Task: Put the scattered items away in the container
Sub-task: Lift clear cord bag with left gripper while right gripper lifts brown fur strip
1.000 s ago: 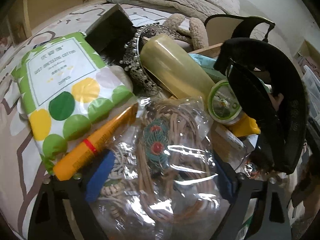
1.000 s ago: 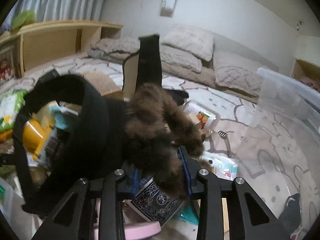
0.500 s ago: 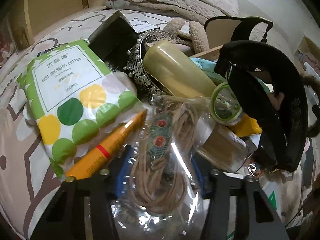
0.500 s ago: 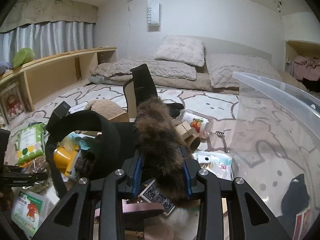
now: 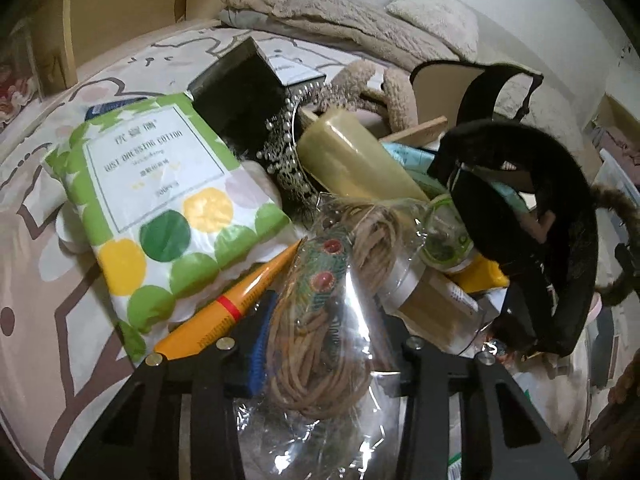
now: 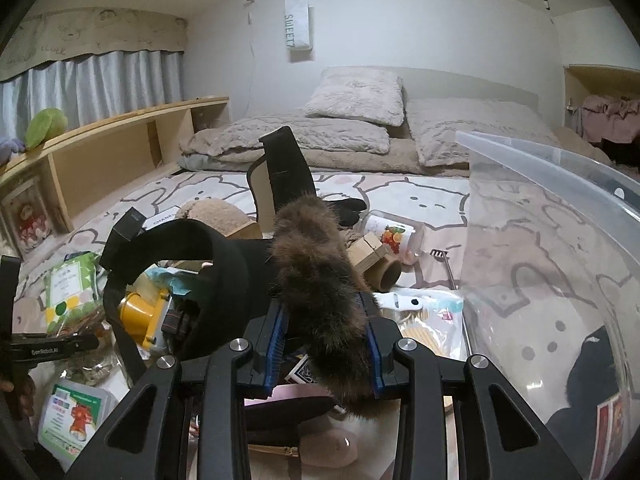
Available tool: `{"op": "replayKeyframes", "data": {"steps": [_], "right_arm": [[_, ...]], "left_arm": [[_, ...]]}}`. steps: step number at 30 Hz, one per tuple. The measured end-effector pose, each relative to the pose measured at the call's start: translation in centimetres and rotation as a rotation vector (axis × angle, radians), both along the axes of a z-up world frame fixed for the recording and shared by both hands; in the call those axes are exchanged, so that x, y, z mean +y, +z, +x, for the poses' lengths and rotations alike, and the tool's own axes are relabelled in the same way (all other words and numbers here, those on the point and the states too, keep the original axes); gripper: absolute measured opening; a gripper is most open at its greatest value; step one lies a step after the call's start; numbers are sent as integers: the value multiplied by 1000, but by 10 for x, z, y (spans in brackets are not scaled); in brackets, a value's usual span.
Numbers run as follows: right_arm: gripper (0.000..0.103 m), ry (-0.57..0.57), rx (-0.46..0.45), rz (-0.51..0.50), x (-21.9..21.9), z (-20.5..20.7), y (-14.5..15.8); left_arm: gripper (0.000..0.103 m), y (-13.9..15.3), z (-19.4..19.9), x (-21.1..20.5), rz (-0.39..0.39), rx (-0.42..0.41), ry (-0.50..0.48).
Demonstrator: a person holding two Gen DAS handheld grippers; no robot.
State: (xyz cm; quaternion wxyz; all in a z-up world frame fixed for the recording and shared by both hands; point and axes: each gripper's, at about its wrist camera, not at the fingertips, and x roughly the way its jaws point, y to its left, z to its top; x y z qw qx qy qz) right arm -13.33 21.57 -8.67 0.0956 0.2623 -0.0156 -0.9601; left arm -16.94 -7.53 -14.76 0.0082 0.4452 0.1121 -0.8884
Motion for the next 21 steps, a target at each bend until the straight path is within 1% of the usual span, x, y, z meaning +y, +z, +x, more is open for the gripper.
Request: {"op": "replayKeyframes", "data": {"steps": [6,9,12,16,21], "right_arm": [[34,17,7,1,-4,7,4],[34,32,0,-21,-4,10,7],[34,39,11,-23,-5,17,12],[34,47,29,-26,-5,24,17],[34,47,49,-39,-3,34,24]], "left_arm": [[42,13,6,-2,-7,59,11],[42,18,8,-2,-2,81,7],[42,25,12,0,4,110,0],[42,36,19,6,-21,153,-8],[42,45,32,11,-30,200,-14]]}}
